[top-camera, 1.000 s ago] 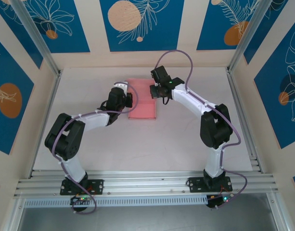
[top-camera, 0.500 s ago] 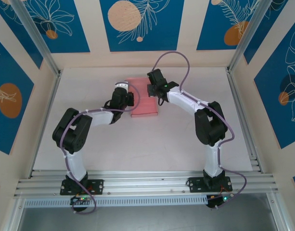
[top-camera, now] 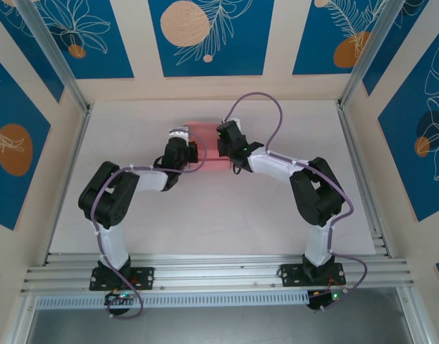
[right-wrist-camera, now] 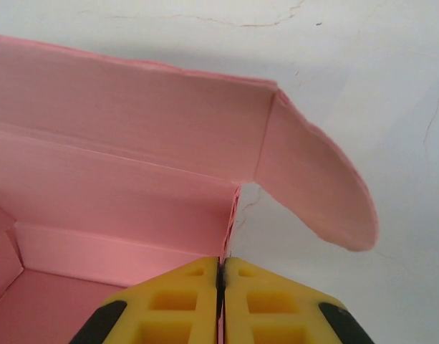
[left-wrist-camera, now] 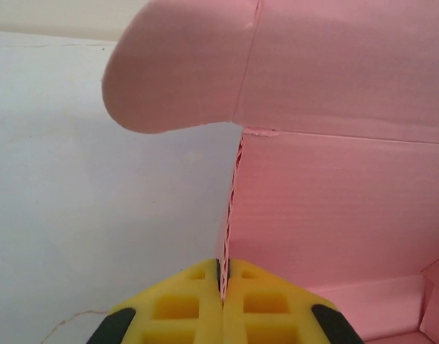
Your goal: Fold the paper box
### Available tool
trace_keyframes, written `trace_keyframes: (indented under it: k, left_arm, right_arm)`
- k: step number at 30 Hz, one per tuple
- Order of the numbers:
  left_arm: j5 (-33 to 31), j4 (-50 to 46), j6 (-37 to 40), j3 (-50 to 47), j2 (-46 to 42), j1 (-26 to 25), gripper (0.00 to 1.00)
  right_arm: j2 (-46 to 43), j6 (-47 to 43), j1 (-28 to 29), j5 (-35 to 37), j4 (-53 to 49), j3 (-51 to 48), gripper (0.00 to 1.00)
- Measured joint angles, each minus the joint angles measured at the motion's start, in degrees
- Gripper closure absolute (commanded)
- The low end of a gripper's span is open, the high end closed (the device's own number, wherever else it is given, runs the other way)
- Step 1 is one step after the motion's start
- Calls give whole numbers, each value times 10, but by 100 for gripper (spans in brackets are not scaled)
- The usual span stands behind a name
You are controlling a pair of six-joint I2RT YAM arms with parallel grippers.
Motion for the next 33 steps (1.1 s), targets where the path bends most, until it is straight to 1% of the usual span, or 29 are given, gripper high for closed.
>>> trace_keyframes:
  k: [5,8,11,14,21,28,30,33]
  left_arm:
    - [18,7,-10,-30,-22,0,96]
    - [31,8,-17,-44,-33,0,92]
    - [47,8,-22,-56,-43,0,86]
    - [66,10,-27,-67,-54,0,78]
    - [124,17,-25,-102,-85,0,63]
    - [159,27,-19,-144,-105,0,61]
    - [165,28,-19,-149,-105,0,65]
    - [169,33,-22,-151,-105,0,66]
  right_arm:
    - [-16,3,10,12,41,-45,90]
    - [-29,6,20,26,71,-76,90]
    - [-37,9,30,40,93,-100,90]
    - [-42,14,38,56,113,-122,90]
    - [-51,25,51,81,142,-157,90]
    - [-56,32,61,91,151,-194,91]
    - [-57,32,62,91,153,-208,91]
    - [-61,33,62,91,160,-220,91]
